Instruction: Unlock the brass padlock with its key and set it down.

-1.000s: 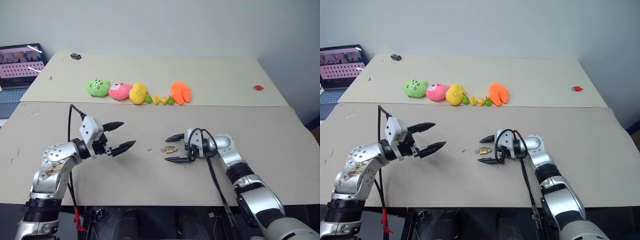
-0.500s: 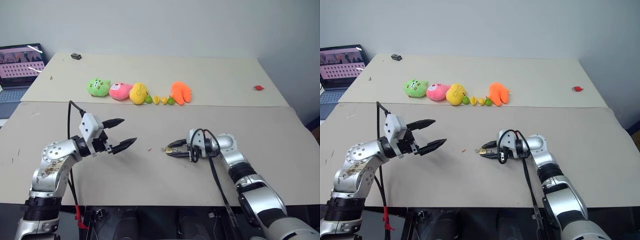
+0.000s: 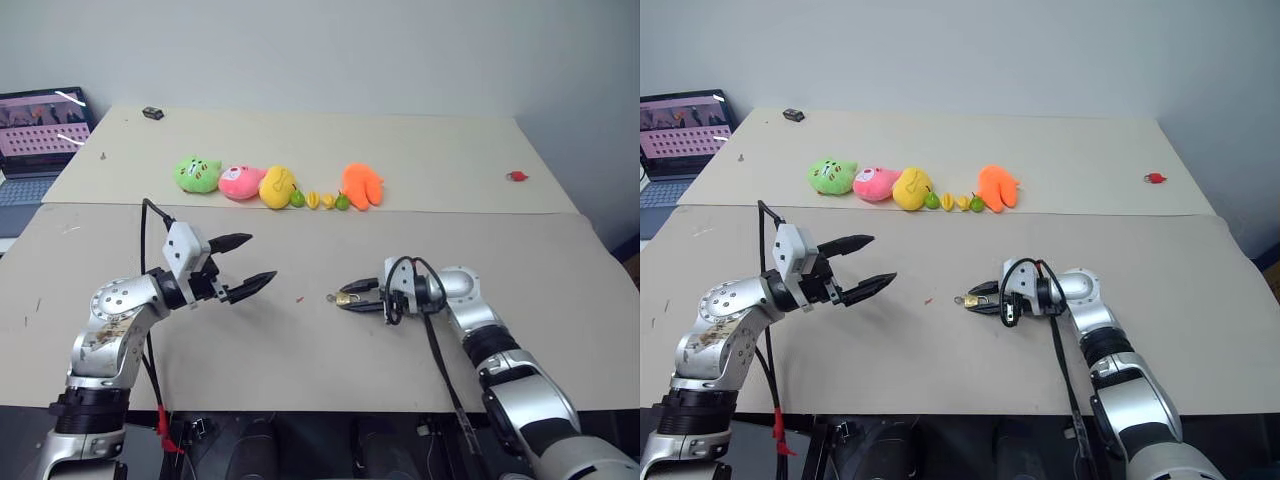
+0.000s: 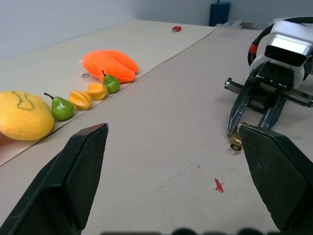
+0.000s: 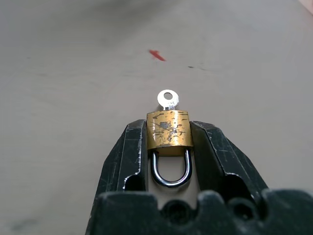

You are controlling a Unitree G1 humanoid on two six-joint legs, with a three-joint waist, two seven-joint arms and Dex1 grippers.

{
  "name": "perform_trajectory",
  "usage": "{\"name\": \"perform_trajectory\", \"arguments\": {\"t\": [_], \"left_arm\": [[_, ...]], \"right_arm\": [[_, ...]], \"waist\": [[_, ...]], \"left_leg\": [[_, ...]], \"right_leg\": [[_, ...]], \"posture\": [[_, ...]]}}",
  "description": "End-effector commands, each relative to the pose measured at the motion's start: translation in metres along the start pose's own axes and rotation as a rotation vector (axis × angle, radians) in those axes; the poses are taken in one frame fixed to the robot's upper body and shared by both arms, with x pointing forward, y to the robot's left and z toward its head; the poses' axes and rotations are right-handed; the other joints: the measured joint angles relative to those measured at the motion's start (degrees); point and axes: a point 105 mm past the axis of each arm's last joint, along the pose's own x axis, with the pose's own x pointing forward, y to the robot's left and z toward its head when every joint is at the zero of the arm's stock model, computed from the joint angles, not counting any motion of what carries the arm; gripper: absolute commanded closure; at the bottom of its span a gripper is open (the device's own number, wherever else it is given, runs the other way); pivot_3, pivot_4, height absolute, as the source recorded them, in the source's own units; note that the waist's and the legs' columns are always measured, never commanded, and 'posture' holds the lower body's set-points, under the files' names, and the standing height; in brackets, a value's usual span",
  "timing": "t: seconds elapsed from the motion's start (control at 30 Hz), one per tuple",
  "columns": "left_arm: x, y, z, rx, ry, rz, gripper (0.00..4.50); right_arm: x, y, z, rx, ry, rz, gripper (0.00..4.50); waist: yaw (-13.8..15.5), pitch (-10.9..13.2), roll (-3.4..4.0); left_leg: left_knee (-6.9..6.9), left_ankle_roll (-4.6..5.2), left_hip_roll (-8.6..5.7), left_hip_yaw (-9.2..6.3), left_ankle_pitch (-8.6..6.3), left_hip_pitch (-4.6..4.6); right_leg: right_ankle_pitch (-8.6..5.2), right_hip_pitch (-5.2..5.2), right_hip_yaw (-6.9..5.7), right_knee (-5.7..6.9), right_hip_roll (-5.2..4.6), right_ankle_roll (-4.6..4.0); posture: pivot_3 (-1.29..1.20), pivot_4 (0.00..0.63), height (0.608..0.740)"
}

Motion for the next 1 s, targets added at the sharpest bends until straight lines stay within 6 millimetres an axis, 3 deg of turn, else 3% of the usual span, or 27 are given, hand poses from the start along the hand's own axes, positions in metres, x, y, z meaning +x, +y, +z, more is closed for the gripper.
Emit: {"name": "perform_trajectory", "arguments": {"t": [0.03, 0.13, 0.27, 0.43, 0.57, 0.73, 1.0], "left_arm": [[0.007, -0.008, 0.002, -0.162, -0.005, -0.06, 0.0], [0.008, -0.017, -0.008, -0.391, 0.061, -0.121, 0.0], [0.007, -0.013, -0.016, -0.706, 0.107, -0.124, 0.0], [0.018, -0.004, -0.016, -0.891, 0.076, -0.081, 0.0], [0.028, -0.013, -0.004, -1.032, 0.04, -0.161, 0.0], [0.033, -0.031, -0.004, -1.067, 0.106, -0.229, 0.0], [0.023, -0.07, -0.012, -0.936, 0.257, -0.364, 0.0]], "right_arm": [[-0.014, -0.037, 0.039, -0.092, -0.089, -0.159, 3.59], [-0.016, -0.041, 0.059, -0.171, -0.133, -0.202, 3.59], [-0.013, -0.018, 0.075, -0.359, -0.121, -0.128, 3.59], [-0.008, 0.006, 0.081, -0.477, -0.097, -0.037, 3.59], [-0.003, 0.035, 0.074, -0.575, -0.06, 0.077, 3.59], [0.001, 0.048, 0.077, -0.604, -0.069, 0.113, 3.59], [0.001, 0.036, 0.078, -0.545, -0.071, 0.083, 3.59]], "waist": [[-0.1, 0.0, 0.0], [-0.3, 0.0, 0.01], [-0.3, 0.0, 0.0], [-0.2, 0.0, 0.0], [-0.2, 0.0, 0.0], [-0.6, 0.0, -0.01], [-0.5, 0.0, -0.01]], "left_leg": [[0.0, 0.0, 0.0, 0.0, 0.0, 0.0], [-0.02, 0.0, 0.0, 0.0, 0.0, -0.01], [-0.05, 0.01, 0.0, -0.02, 0.0, -0.02], [-0.02, 0.0, -0.04, -0.03, 0.0, -0.01], [-0.02, 0.0, -0.06, -0.04, 0.0, -0.01], [-0.03, 0.0, -0.08, -0.05, 0.0, 0.05], [-0.05, -0.03, -0.08, -0.06, 0.01, 0.2]], "right_leg": [[0.0, 0.0, 0.0, 0.0, 0.0, 0.0], [-0.01, -0.03, 0.0, 0.0, 0.0, 0.02], [-0.08, -0.07, 0.02, 0.06, 0.02, 0.13], [-0.2, -0.03, 0.08, 0.05, 0.02, 0.34], [-0.16, -0.01, 0.09, 0.04, 0.02, 0.27], [-0.13, 0.0, 0.12, 0.06, 0.02, 0.21], [-0.14, 0.17, 0.12, -0.01, 0.02, 0.19]], "posture": [[0.0, 0.15, 0.722], [0.0, 0.15, 0.722], [0.0, 0.15, 0.722], [0.0, 0.15, 0.722], [0.0, 0.15, 0.722], [0.0, 0.15, 0.722], [0.0, 0.15, 0.722]]}}
